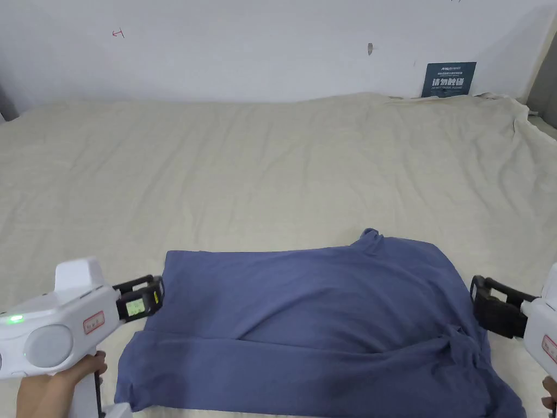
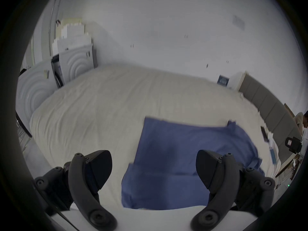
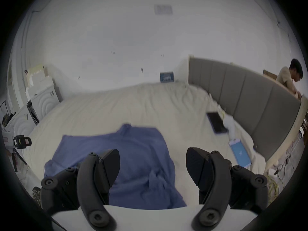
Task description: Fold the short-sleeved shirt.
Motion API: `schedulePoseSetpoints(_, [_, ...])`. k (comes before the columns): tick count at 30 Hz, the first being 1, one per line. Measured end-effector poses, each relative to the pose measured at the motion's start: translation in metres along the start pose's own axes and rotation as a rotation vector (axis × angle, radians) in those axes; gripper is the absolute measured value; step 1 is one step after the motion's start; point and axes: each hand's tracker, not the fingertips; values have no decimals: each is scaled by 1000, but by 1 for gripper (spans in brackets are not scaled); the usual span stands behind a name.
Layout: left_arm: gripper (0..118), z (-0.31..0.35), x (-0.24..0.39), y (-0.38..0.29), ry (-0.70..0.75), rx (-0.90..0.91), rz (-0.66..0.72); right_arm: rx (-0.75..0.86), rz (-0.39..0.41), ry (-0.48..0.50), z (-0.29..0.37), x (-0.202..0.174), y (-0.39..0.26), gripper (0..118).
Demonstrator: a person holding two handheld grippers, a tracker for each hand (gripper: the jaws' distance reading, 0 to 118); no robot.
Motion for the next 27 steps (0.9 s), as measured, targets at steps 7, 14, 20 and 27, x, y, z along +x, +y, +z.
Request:
schedulePoseSetpoints(7, [33,0,25,13,-38,150,-38,111,16,-21,5,-17,17,38])
schedulePoseSetpoints(14, [0,-18,34,14,-97,137,-43,148,31,-17,-3,-14,22,0])
schedulePoseSetpoints(20, [0,-47,35,26,-97,77,-78,139,36,-19,-20,-9,28,0])
schedulePoseSetpoints(27, [0,-140,14,57,-63,-101,-102,108,39,-24,-55,-12,37,0])
